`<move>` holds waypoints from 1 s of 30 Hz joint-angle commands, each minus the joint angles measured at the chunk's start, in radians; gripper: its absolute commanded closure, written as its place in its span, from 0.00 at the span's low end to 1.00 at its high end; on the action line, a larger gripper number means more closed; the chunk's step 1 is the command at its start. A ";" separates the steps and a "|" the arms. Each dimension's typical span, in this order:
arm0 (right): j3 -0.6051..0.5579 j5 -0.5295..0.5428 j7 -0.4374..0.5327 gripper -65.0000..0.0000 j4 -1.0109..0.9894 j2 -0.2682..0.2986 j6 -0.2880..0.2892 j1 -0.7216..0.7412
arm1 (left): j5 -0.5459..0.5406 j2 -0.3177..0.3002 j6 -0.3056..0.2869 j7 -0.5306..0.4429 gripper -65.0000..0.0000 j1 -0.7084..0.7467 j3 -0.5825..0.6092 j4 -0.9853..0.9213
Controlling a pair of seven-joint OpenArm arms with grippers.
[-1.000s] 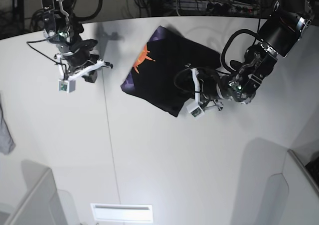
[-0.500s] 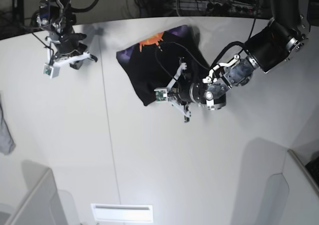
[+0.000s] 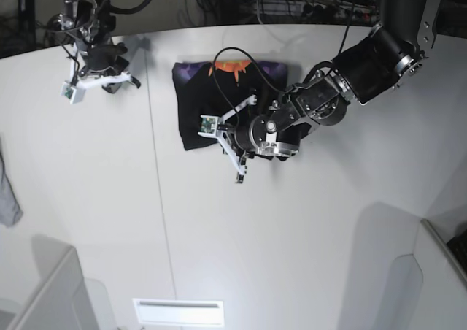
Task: Fold the T-shirt properly
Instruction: 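Rotate and flatten the folded bundle with the left gripper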
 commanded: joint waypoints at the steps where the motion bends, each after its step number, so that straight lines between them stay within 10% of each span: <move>1: 0.004 0.000 0.018 1.00 0.014 0.002 0.004 0.000 | 0.003 -0.001 -0.016 0.011 1.00 -0.004 0.005 0.000; 21: -0.004 0.000 0.016 1.00 0.013 0.000 0.004 0.027 | 0.000 0.010 -0.016 0.014 1.00 -0.076 0.008 0.002; 30: -0.004 0.000 0.014 1.00 0.013 0.000 0.004 0.027 | 0.008 0.033 -0.016 0.014 0.27 -0.109 -0.001 0.011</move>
